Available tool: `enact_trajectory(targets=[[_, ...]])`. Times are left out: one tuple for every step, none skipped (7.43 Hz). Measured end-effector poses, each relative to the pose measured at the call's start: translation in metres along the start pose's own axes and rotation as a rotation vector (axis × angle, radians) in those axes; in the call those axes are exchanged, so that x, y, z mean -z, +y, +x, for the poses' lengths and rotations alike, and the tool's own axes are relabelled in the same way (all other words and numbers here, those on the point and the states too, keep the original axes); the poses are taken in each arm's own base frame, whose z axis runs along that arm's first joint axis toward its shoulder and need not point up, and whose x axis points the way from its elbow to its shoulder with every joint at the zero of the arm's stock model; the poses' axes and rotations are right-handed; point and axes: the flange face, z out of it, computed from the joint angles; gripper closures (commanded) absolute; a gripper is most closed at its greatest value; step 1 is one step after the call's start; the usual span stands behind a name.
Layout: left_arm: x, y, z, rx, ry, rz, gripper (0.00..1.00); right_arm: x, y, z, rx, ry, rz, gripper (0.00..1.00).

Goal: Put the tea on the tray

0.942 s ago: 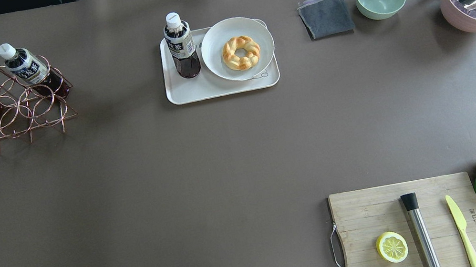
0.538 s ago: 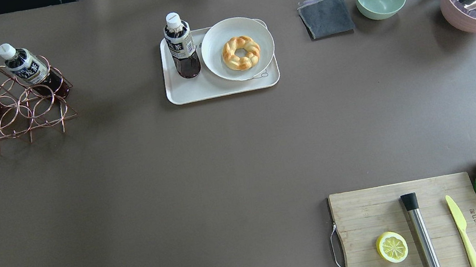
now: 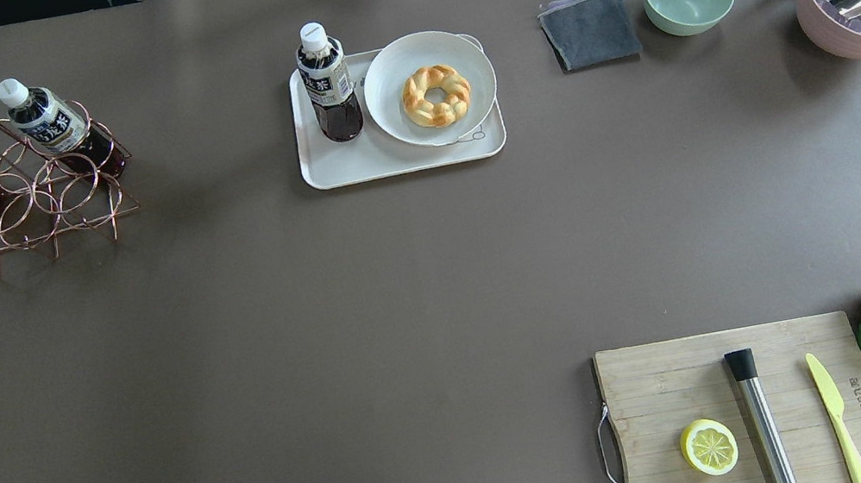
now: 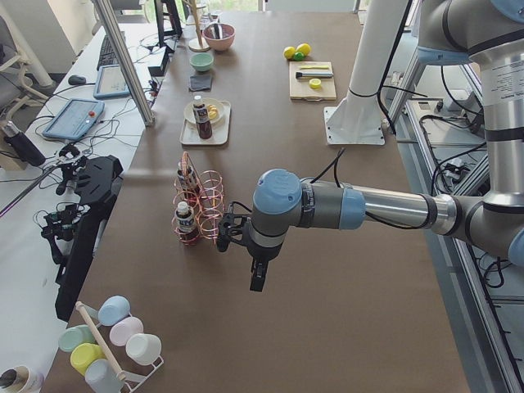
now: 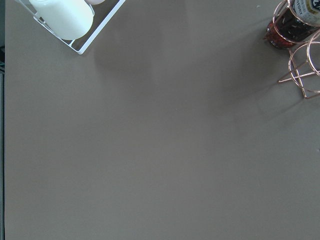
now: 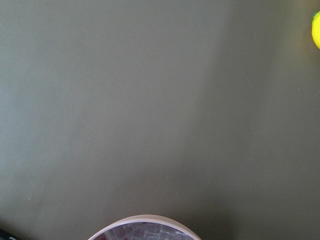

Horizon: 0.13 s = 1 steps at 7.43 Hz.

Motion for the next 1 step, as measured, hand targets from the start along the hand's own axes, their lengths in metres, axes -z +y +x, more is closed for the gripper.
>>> enact_trajectory(targets=[[0.0009, -0.0003, 0.0004, -0.001, 0.0, 0.002, 0.03, 0.0, -0.0002, 0.0, 0.0, 0.0, 0.0, 0.0]])
